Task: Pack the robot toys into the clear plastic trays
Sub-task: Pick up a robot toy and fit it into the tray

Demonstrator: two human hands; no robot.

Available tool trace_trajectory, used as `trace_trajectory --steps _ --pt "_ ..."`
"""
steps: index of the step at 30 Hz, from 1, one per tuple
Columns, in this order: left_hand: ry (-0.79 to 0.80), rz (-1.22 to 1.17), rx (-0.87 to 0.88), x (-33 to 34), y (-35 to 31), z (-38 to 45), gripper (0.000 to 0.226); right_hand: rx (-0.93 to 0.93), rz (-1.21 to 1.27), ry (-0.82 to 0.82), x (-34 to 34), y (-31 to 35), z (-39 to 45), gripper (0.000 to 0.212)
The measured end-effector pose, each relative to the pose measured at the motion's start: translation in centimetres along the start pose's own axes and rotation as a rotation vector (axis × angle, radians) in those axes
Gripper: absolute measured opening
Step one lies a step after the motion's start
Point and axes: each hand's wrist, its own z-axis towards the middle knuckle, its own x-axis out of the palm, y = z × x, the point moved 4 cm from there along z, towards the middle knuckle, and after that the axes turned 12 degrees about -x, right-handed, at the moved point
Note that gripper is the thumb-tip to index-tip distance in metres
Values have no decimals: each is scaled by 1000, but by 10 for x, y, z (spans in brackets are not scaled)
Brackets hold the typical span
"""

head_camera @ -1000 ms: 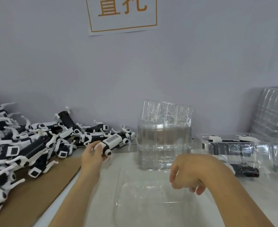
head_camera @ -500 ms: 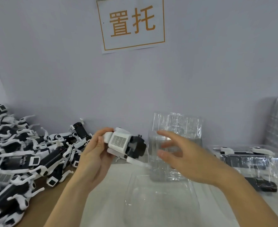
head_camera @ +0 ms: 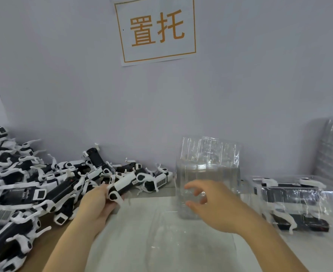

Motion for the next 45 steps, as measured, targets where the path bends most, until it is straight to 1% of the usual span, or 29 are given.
trace_trajectory --steps 2,4,5,7,9,10,11,12,13,14,15,16,17,18,20,22,23,24,26,27,30,32,34,36,37,39,42,44,45 --pt "-62 -38 -50 -12 11 11 16 0 21 32 2 -3 1 34" --pt "-101 -1 -88 -13 22 13 13 2 14 45 3 -5 2 35" --pt "-90 13 -96 -9 27 13 11 -2 -4 36 4 -5 3 36" --pt "-17 68 -114 7 37 9 15 -12 -43 -2 6 -6 4 40" --pt "44 264 -96 26 46 -1 18 -5 -70 -29 10 -6 4 44" --pt "34 417 -54 33 48 -5 22 6 -81 -20 12 -7 4 45" --pt "-27 599 23 38 48 -8 28 20 -88 4 14 -9 4 45" --pt "-130 768 131 42 44 -13 35 33 -90 39 15 -11 3 45" --pt "-219 868 271 47 37 -21 40 46 -93 81 16 -12 2 44" --pt "-242 867 409 56 30 -30 38 60 -95 123 16 -14 2 44" --pt "-195 809 514 68 25 -38 33 77 -101 167 16 -15 0 44" --pt "-106 730 547 83 21 -44 29 101 -110 212 16 -17 -1 46" --pt "-9 674 508 99 19 -46 30 129 -121 258 18 -20 -2 48" --pt "90 633 415 118 19 -46 39 155 -134 298 19 -22 -3 50" --pt "244 541 141 152 22 -39 68 178 -157 340 22 -25 -3 52" --pt "305 443 -98 178 23 -33 91 177 -156 340 24 -27 -3 52" --pt "307 419 -153 188 24 -30 99 176 -145 337 24 -27 -3 52" --pt "309 431 -157 197 23 -29 103 176 -131 335 23 -28 -3 52" --pt "282 495 -115 205 28 -25 101 175 -108 328 21 -30 -4 52" --pt "247 511 -127 203 33 -21 97 172 -98 324 20 -31 -4 52" --pt "174 481 -327 187 52 -8 80 171 -63 321 17 -32 -4 53" --pt "168 473 -381 183 60 0 74 172 -49 318 15 -33 -4 54" --pt "169 477 -370 188 61 -1 62 169 -46 319 14 -33 -5 54" --pt "206 459 -330 200 61 -8 46 167 -51 322 14 -34 -5 54" --pt "228 450 -306 207 61 -12 42 164 -56 319 14 -34 -5 53" --pt "280 409 -263 222 64 -15 44 153 -64 312 14 -35 -6 52" --pt "405 298 -286 230 68 -4 53 138 -62 303 17 -35 -5 49" --pt "413 352 -288 220 67 12 53 141 -55 296 18 -36 -4 47" --pt "376 388 -249 211 62 21 44 141 -54 291 18 -36 -4 47"
